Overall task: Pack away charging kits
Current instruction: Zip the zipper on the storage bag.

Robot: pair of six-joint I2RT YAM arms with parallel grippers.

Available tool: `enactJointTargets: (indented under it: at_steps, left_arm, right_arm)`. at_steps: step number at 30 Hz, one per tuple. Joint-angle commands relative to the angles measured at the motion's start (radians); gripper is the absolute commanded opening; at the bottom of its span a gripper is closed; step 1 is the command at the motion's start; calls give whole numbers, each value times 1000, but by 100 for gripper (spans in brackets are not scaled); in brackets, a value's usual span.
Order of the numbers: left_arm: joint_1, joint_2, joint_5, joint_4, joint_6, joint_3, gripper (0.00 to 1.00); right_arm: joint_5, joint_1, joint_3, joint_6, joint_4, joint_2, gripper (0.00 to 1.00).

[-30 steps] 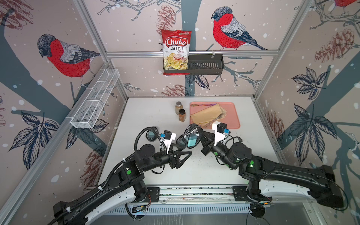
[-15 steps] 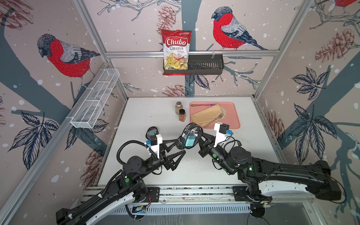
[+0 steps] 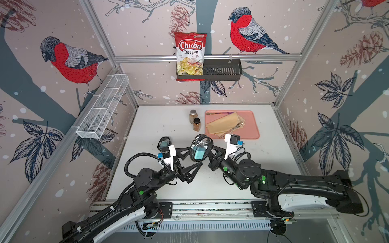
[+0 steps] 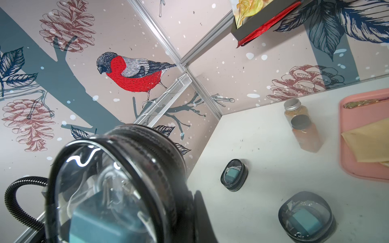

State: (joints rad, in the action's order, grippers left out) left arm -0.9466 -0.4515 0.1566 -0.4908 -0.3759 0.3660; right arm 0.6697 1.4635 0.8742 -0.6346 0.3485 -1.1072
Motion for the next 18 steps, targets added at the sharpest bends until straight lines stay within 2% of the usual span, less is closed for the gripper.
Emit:
enactJointTargets:
  at_steps: [1,7,11,16,18]
  left_arm:
    - [-1,-13,17,-87,28,19,96]
    - [-1,-14,-10,-107,19,26,94]
    - [-2,-34,-29,-108,11,55,79]
    - [-1,-84,-44,-104,12,84,76]
    - [-1,-98,-62,-97,8,92,71]
  right_arm:
    - [5,2,16,-27,19,-10,0]
    - [-4,2,15,-40,33,-21,0]
    - [-17,9,1,-61,62,-31,0]
    - [-18,27,5,-68,78,-49,0]
    - [-18,31,2,-74,85,-49,0]
